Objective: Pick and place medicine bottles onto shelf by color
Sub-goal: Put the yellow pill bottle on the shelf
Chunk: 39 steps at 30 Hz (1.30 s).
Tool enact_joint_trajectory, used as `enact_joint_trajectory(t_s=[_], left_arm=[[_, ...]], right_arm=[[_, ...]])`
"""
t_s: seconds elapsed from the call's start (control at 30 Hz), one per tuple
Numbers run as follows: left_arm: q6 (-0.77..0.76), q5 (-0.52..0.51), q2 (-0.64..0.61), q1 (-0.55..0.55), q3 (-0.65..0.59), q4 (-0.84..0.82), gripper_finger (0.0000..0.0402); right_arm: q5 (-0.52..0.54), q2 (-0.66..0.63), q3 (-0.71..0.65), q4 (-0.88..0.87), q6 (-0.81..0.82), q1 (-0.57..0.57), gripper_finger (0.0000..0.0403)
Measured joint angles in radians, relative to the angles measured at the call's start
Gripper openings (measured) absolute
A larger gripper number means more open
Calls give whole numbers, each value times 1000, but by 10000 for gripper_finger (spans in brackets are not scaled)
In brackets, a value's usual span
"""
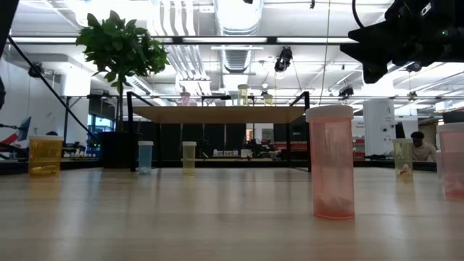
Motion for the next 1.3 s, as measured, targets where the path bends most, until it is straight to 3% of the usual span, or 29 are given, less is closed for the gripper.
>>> enact_joint_trajectory(t_s=[0.13, 0.23, 0.57, 0.77, 0.93, 1.17, 1.3], left_arm=[[8, -133, 0, 1, 0, -1, 233], [30, -124, -5, 11, 0, -15, 233], [60, -85, -106, 24, -2, -293, 233], [63, -84, -190, -8, -34, -457, 233], [37, -85, -266, -43, -156, -517, 233], [-77, -84, -363, -81, -393, -416, 233], [-95, -84, -422, -95, -502, -367, 233]], right_arm=[[0, 2, 57, -34, 61, 0, 150], [3, 18, 144, -157, 38, 0, 150], [64, 159, 435, -469, -146, 0, 150], [163, 250, 571, -622, -183, -1, 150], [163, 341, 645, -646, -169, 0, 150], [291, 511, 732, -645, -185, -7, 152], [312, 632, 814, -646, -183, -30, 172]])
